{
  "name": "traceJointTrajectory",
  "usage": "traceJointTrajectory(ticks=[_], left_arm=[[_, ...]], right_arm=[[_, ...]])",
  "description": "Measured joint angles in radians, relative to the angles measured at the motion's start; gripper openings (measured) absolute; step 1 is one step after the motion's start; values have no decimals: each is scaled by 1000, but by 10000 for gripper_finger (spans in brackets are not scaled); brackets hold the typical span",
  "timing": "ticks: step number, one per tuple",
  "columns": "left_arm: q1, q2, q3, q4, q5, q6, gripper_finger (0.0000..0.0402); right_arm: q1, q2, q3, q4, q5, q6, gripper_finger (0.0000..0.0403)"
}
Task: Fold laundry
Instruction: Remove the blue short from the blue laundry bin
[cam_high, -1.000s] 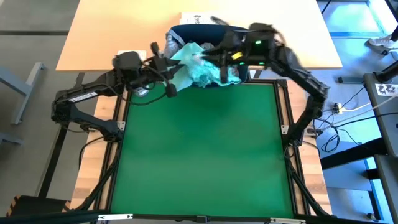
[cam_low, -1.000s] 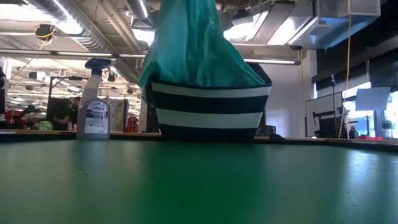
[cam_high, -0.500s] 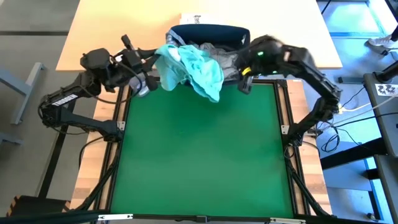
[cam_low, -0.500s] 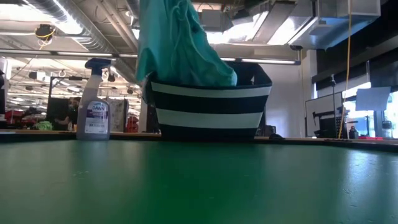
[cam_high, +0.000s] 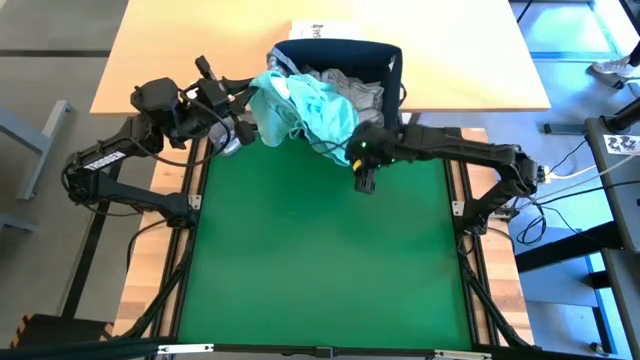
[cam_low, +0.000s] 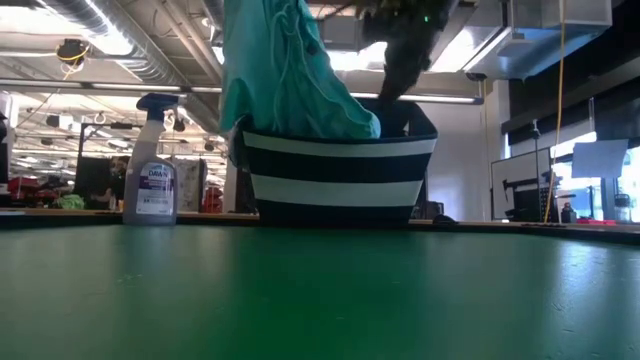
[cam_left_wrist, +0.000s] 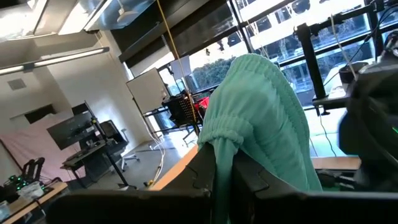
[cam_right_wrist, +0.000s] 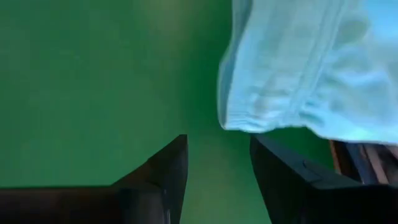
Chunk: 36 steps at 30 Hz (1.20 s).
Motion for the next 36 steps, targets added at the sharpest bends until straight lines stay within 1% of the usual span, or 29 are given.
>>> traceJointTrajectory(ticks=[5,8,11,15,20,21,23,25,28,29,30,33,36], left_arm=[[0,0,0,0,0,0,14],[0,0,0,0,0,0,14],[0,0,0,1,0,0,14],[0,0,0,3,0,0,14],[0,0,0,4,13,0,14],[0,0,0,5,13,0,14],[0,0,0,5,14,0,14],[0,0,0,5,14,0,14],[0,0,0,5,14,0,14],[0,0,0,5,14,0,14],[0,0,0,4,15,0,14],[0,0,0,3,15,26,14],[0,0,0,2,14,55,14]], right_arm=[[44,-1,-57,121,177,90,170],[67,-1,-80,165,219,140,170],[79,-1,-116,219,283,204,170],[76,0,-146,272,315,275,170],[75,0,-192,366,398,302,167],[75,0,-198,376,407,301,161],[75,0,-201,380,440,301,137],[75,0,-201,383,490,301,99],[74,0,-201,385,555,287,28],[74,0,-201,385,570,274,15],[74,0,-201,385,579,253,11],[74,-1,-181,361,582,225,18],[74,-24,-121,328,580,177,6]])
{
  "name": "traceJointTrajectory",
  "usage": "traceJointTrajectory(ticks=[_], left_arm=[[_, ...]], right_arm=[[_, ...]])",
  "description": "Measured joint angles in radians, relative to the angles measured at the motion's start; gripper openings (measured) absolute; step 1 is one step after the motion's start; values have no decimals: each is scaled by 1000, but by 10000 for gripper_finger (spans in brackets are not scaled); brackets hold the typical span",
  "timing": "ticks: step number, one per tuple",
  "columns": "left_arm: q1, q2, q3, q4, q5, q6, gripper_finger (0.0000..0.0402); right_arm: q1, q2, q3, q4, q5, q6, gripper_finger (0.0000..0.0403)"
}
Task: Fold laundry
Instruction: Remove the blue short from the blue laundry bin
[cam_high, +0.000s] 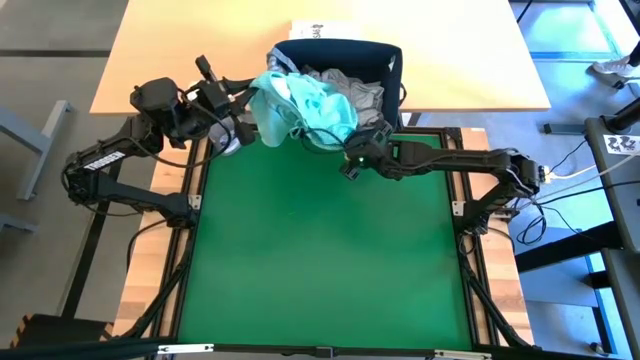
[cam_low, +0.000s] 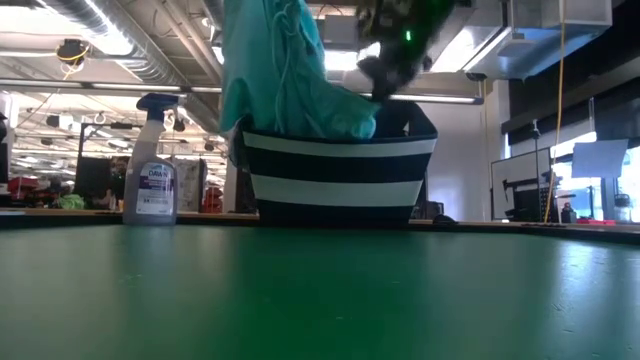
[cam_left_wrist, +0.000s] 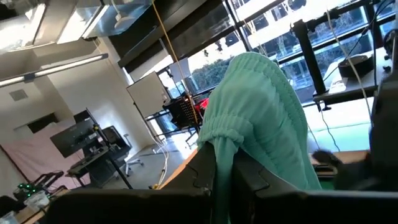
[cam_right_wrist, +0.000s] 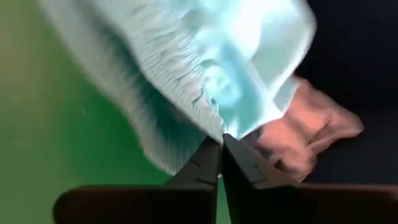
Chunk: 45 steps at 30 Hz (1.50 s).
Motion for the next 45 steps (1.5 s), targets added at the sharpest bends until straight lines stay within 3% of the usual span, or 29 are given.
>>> traceJointTrajectory(ticks=[6,11,15,20,27,32,36,38,43,45], left_arm=[[0,0,0,-38,-22,35,14],[0,0,0,-80,-107,69,14],[0,0,0,-74,-168,75,14],[0,-8,0,-8,-162,68,14],[0,-15,106,8,65,-89,14],[0,-15,198,-2,242,-228,14],[0,-16,260,-3,309,-296,14],[0,-19,278,-38,282,-276,14],[0,-35,280,-290,39,-192,14],[0,-33,280,-403,-15,-190,14]], right_arm=[[-13,-89,179,-95,-22,-97,4],[-36,-144,348,-194,-100,-105,3],[-32,-147,497,-257,-131,-111,3],[-32,-148,647,-280,-167,-127,2],[-32,-147,817,-278,-274,-159,1],[-32,-146,914,-279,-436,-139,1],[-32,-147,979,-279,-530,-126,1],[-32,-148,997,-294,-545,-122,1],[-32,-175,983,-440,-511,-76,1],[-33,-176,982,-536,-497,-41,1]])
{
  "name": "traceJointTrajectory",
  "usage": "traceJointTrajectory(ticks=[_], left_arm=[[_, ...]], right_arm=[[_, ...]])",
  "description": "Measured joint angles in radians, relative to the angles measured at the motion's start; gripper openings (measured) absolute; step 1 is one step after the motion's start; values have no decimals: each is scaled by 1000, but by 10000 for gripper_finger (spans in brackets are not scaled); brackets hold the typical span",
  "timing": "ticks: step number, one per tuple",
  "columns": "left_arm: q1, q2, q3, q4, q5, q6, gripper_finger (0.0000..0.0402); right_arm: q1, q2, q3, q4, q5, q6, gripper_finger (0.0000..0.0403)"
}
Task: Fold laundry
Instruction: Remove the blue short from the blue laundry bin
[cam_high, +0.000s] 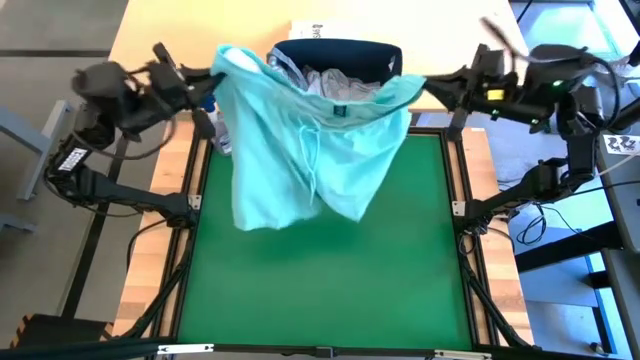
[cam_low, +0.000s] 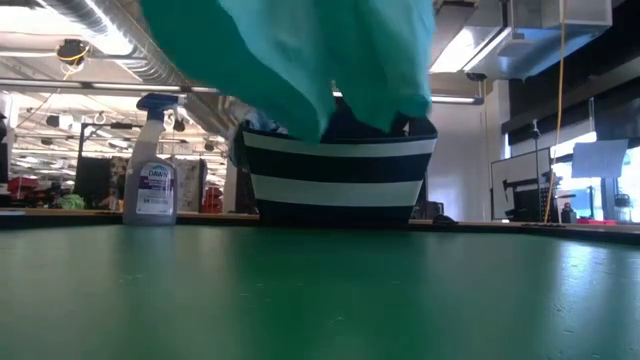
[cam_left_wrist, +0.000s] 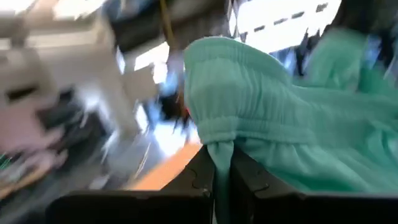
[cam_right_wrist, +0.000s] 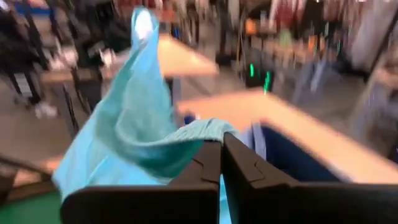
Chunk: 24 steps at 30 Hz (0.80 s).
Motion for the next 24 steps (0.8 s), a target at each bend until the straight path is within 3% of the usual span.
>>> traceJointTrajectory(ticks=[6,11,14,20,24], left_arm=[[-1,31,0,-201,20,-66,14],[-22,51,-1,-338,66,-184,14],[-55,54,-2,-387,61,-265,14],[-149,55,-44,-387,35,-408,14],[-221,55,-83,-380,-20,-505,14]], right_arm=[[0,34,-1,-208,27,68,1],[0,48,-7,-364,116,72,1],[1,38,-44,-377,168,68,1],[2,14,-128,-387,176,57,1],[70,2,-165,-388,196,67,1]])
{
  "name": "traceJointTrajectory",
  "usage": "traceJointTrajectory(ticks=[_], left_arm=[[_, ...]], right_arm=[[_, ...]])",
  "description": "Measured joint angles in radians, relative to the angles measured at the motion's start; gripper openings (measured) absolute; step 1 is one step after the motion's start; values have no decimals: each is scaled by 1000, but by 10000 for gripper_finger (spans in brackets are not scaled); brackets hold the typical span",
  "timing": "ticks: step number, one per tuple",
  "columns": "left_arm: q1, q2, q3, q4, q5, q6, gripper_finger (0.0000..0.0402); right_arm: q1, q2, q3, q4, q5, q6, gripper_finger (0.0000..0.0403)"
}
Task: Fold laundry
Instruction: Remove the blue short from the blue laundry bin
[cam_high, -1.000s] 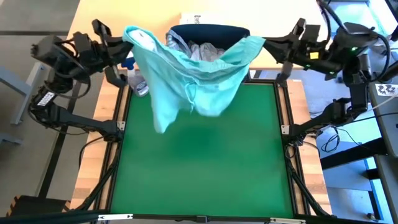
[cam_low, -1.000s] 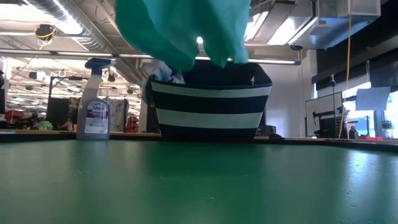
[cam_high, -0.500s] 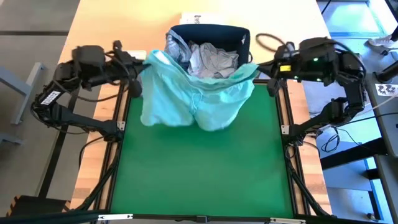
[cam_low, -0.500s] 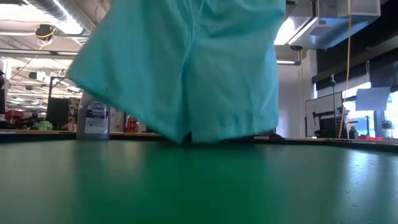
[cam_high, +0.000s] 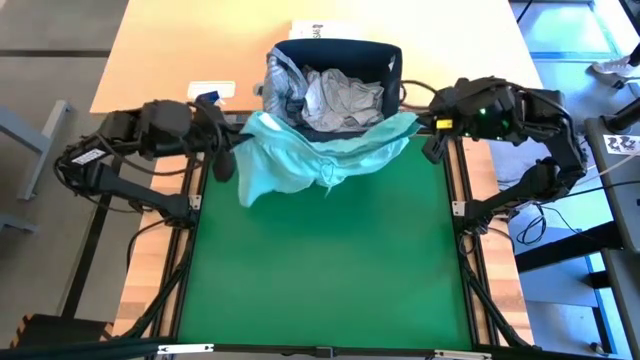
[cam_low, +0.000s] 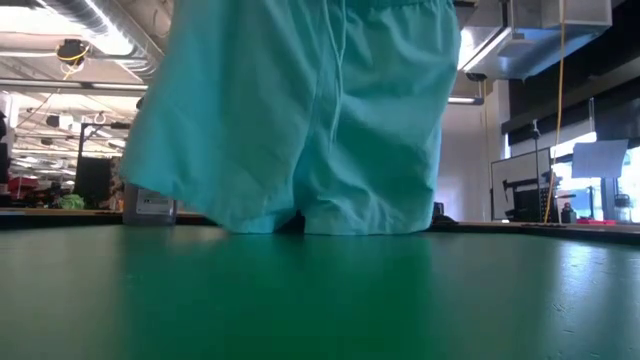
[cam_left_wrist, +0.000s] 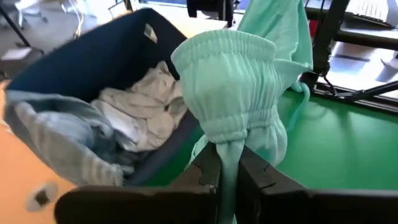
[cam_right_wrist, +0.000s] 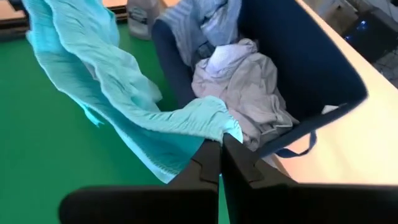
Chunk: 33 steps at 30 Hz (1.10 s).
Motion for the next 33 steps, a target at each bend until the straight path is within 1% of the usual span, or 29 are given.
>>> traceJointTrajectory(ticks=[2,5,10,16,18,20,21,23,25,27,28,30,33], left_arm=[[-45,3,-12,16,1,-55,14],[-135,13,-14,76,30,-137,14],[-319,44,-14,241,55,-205,14],[-507,96,-14,428,55,-233,14],[-551,113,-14,464,35,-232,14],[-586,128,-14,468,-54,-229,14],[-598,132,-14,456,-105,-234,14],[-611,139,-27,415,-219,-262,14],[-611,140,-64,355,-352,-308,14],[-600,140,-118,246,-452,-383,14],[-589,141,-148,191,-480,-434,14],[-562,141,-224,95,-506,-549,14],[-527,141,-374,53,-506,-664,14]], right_arm=[[57,-2,0,1,-8,26,1],[168,-15,0,2,-43,112,1],[365,-23,1,4,-87,285,1],[573,-24,1,68,-224,475,1],[637,-23,1,110,-246,499,1],[681,-23,1,145,-246,509,1],[694,-23,1,150,-233,511,1],[704,-23,0,131,-169,516,1],[702,-25,-27,93,-64,522,1],[678,-26,-78,24,57,525,1],[659,-26,-112,-9,110,531,1],[606,-25,-207,-65,176,559,1],[516,-29,-399,-65,265,575,1]])
